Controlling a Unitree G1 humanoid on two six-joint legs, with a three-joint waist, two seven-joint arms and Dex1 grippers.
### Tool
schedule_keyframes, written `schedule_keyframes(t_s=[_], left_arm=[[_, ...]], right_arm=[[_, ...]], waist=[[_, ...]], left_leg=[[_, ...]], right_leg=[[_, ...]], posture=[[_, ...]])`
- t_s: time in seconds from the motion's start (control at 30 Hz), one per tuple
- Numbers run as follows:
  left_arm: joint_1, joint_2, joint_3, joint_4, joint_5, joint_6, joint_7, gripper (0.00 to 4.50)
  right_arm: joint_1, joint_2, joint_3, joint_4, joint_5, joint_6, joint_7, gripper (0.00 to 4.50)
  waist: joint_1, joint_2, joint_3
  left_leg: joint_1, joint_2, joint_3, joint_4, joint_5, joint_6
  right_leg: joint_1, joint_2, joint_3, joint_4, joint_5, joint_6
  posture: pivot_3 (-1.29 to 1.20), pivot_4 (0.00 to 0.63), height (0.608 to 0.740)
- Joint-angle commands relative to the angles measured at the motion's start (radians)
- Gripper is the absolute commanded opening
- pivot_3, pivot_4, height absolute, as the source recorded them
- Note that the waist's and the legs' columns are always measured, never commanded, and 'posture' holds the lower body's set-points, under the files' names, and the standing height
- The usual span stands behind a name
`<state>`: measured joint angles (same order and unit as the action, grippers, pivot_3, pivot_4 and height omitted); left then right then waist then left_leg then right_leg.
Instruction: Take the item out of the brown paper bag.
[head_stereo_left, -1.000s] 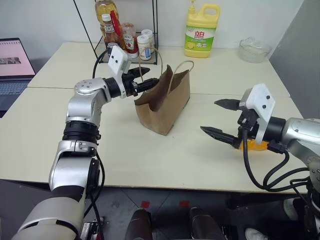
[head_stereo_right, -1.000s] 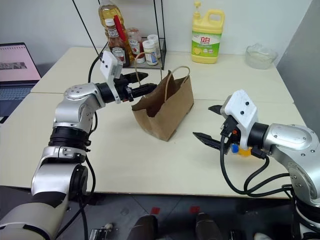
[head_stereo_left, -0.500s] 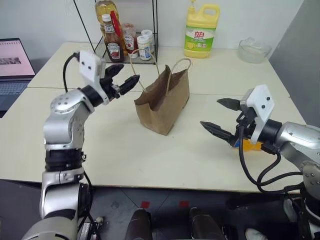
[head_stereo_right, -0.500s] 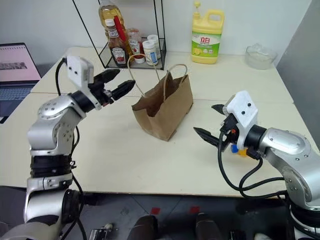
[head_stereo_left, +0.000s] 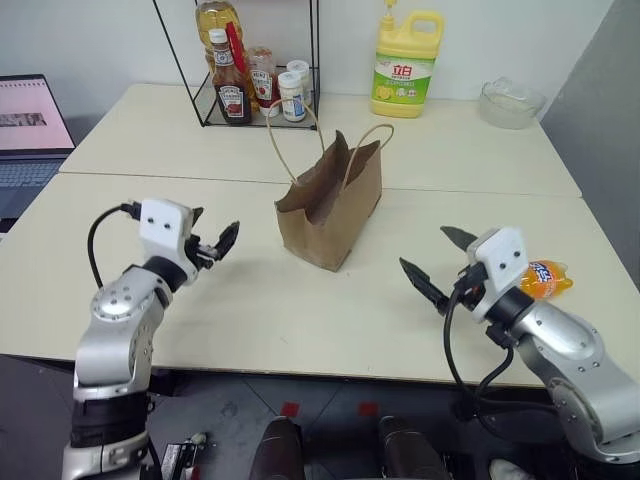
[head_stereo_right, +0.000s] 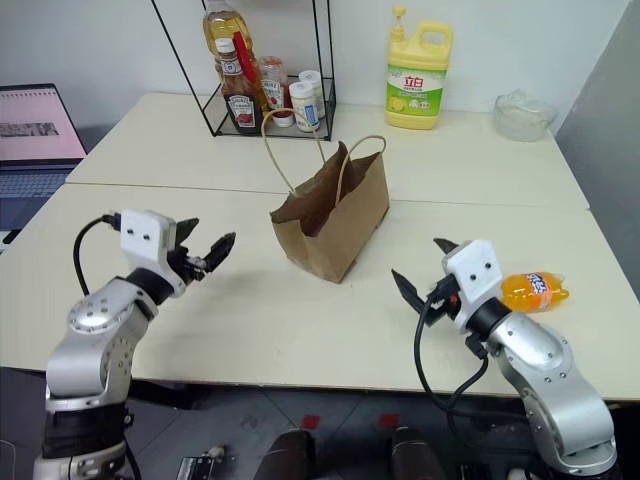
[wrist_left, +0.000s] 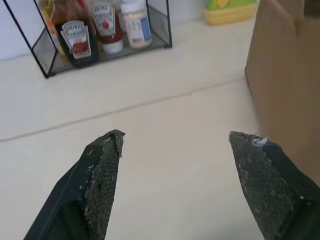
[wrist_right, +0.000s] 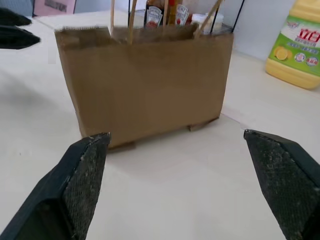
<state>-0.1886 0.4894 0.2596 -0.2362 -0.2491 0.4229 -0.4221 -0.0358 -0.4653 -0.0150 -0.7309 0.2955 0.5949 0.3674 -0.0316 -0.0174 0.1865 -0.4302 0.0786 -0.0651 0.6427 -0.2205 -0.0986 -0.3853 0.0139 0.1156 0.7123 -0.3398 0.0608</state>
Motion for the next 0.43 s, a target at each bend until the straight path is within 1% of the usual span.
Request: schedule_keyframes(t_s=[0.03, 0.13, 0.3, 0.43], left_arm=[[0.071, -0.037, -0.017, -0.07, 0.021, -0.036, 0.037, 3.6], [0.089, -0.053, -0.029, -0.063, 0.03, -0.059, 0.042, 3.6], [0.08, -0.079, -0.036, -0.043, 0.028, -0.076, 0.062, 3.6], [0.076, -0.097, -0.044, -0.037, 0.031, -0.093, 0.07, 3.6]], right_arm=[[0.037, 0.064, -0.02, 0.028, -0.048, -0.125, -0.055, 4.5], [0.055, 0.106, -0.025, 0.075, -0.075, -0.186, -0.078, 4.5], [0.065, 0.132, -0.025, 0.138, -0.106, -0.26, -0.086, 4.5], [0.059, 0.155, -0.037, 0.162, -0.113, -0.283, -0.107, 4.5]], waist=[[0.0, 0.0, 0.0], [0.0, -0.001, 0.0], [0.0, -0.001, -0.001], [0.0, -0.001, -0.001]], left_leg=[[0.0, 0.0, 0.0, 0.0, 0.0, 0.0], [0.001, 0.0, 0.0, 0.0, 0.0, 0.0], [0.002, 0.0, 0.001, 0.0, 0.0, 0.0], [0.002, 0.0, 0.001, -0.001, 0.0, 0.0]], right_leg=[[0.0, 0.0, 0.0, 0.0, 0.0, 0.0], [0.0, 0.0, 0.0, 0.001, 0.0, 0.0], [0.001, 0.0, 0.001, 0.001, 0.0, 0.0], [0.001, 0.0, 0.001, 0.001, 0.0, 0.0]], posture=[[0.0, 0.15, 0.74], [0.0, 0.15, 0.74], [0.0, 0.15, 0.74], [0.0, 0.15, 0.74]])
